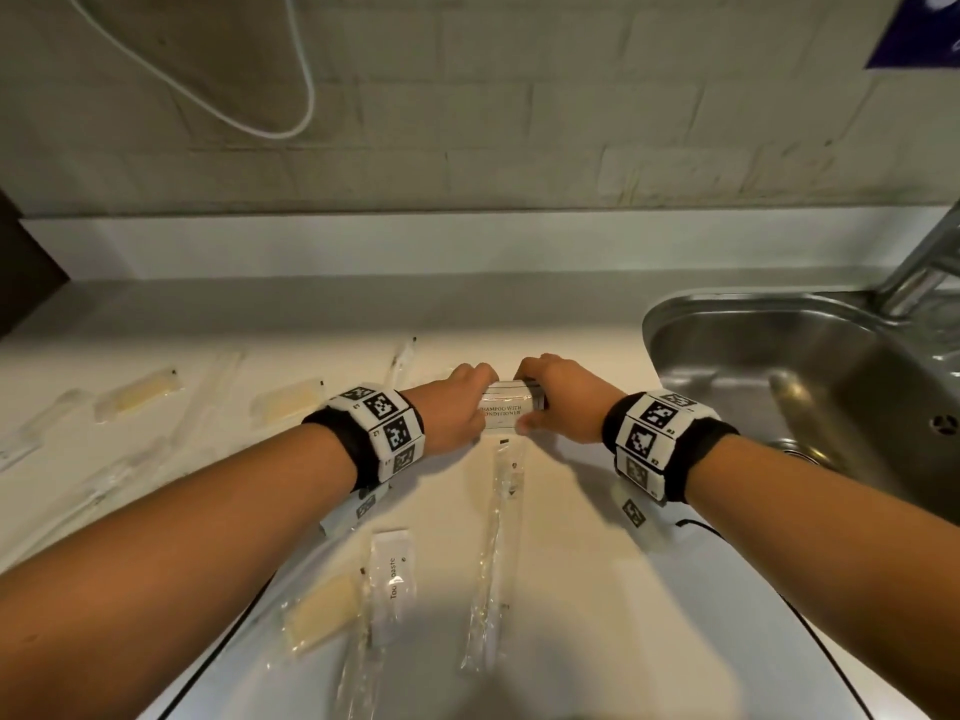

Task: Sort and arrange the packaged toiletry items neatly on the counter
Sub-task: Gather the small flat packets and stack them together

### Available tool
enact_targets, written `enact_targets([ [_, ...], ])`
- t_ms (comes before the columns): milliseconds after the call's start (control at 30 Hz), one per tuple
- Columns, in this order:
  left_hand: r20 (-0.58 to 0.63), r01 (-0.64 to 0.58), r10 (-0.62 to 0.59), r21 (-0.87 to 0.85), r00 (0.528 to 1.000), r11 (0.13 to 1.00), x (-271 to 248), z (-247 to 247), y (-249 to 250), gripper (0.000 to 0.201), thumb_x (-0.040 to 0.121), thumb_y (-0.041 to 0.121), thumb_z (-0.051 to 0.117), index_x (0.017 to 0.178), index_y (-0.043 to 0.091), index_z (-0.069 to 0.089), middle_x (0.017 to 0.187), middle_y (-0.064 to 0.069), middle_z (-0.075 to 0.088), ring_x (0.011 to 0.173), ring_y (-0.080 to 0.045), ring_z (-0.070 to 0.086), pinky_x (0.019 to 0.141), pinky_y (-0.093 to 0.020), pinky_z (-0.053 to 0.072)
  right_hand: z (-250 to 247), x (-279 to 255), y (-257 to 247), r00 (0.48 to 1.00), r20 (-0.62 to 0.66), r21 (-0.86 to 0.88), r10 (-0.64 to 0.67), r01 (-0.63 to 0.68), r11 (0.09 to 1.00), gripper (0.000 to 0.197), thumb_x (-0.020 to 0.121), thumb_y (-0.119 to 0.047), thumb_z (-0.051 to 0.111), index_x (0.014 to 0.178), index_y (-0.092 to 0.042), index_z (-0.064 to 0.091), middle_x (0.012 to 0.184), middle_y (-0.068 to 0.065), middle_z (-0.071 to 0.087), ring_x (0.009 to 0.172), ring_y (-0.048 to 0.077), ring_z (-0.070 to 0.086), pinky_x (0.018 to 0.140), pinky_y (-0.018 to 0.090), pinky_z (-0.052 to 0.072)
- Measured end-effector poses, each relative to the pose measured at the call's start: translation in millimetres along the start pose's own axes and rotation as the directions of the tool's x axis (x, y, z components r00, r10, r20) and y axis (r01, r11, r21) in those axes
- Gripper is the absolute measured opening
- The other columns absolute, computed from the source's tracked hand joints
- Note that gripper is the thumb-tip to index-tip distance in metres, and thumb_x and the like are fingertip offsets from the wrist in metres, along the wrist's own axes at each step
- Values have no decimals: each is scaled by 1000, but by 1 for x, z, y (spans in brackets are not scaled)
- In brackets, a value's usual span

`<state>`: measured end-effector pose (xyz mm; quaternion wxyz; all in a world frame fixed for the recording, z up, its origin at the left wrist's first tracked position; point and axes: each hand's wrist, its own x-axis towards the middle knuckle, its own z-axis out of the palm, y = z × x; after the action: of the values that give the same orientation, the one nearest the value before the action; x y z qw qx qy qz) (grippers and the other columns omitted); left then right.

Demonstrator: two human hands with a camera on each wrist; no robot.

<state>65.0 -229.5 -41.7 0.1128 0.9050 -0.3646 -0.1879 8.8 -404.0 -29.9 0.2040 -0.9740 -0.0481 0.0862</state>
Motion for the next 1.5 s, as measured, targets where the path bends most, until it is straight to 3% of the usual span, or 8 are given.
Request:
enact_targets([
  [300,-26,-12,11,-43,1000,999,-2,2,-2,27,100,21,45,125,11,42,113,-11,52,88,-24,56,78,-39,48,12,2,2,998,50,-57,35,-32,998,30,92,-19,60,115,-6,48,112,11,49,85,25,56,81,33,49],
  [567,-76,108,-137,-302,988,947,12,-11,-3,31,96,26,59,121,14,46,97,-2,66,72,-11,60,57,-18,44,-16,12,21,990,12,207,142,-141,968,36,79,-18,77,108,-13,55,98,-2,62,86,15,58,67,18,44],
  [667,-147,140,-236,-476,960,868,25,-17,1,27,91,27,67,111,19,51,87,6,65,68,-7,63,52,-13,43,-35,23,31,975,-2,315,222,-210,926,41,74,-16,82,103,-14,53,97,2,65,85,20,64,70,25,54],
  [833,-108,194,-333,-633,937,750,52,-27,4,22,84,29,75,100,17,67,100,-5,74,83,-22,69,76,-32,55,-56,37,45,957,48,376,286,-282,883,48,76,-17,80,119,-8,59,105,7,70,78,18,67,72,23,58],
  [933,-51,240,-372,-683,927,690,68,-30,6,29,84,27,76,107,12,66,95,-9,75,74,-22,69,73,-36,59,-59,45,55,947,63,391,316,-314,865,55,79,-15,78,129,-5,56,112,11,69,83,21,69,77,27,59],
  [1100,-19,286,-398,-665,917,690,92,-23,5,50,83,25,77,126,6,60,78,-8,71,55,-15,63,64,-29,58,-56,58,67,928,72,286,365,-370,884,45,80,-20,77,118,-1,63,105,14,72,84,24,72,80,33,60],
  [1267,-73,255,-355,-564,932,785,109,-19,4,54,81,28,79,127,7,60,105,-18,72,86,-33,73,86,-38,59,-47,62,74,894,127,180,430,-448,876,41,81,-27,72,107,5,68,93,17,75,66,18,63,86,35,56],
  [1500,-93,150,-165,-147,982,978,104,-31,15,81,76,52,76,143,16,48,137,-6,58,118,-25,60,92,-27,44,-44,65,71,933,101,180,345,-358,916,68,80,-17,69,143,-15,42,130,9,61,106,27,65,91,35,56],
])
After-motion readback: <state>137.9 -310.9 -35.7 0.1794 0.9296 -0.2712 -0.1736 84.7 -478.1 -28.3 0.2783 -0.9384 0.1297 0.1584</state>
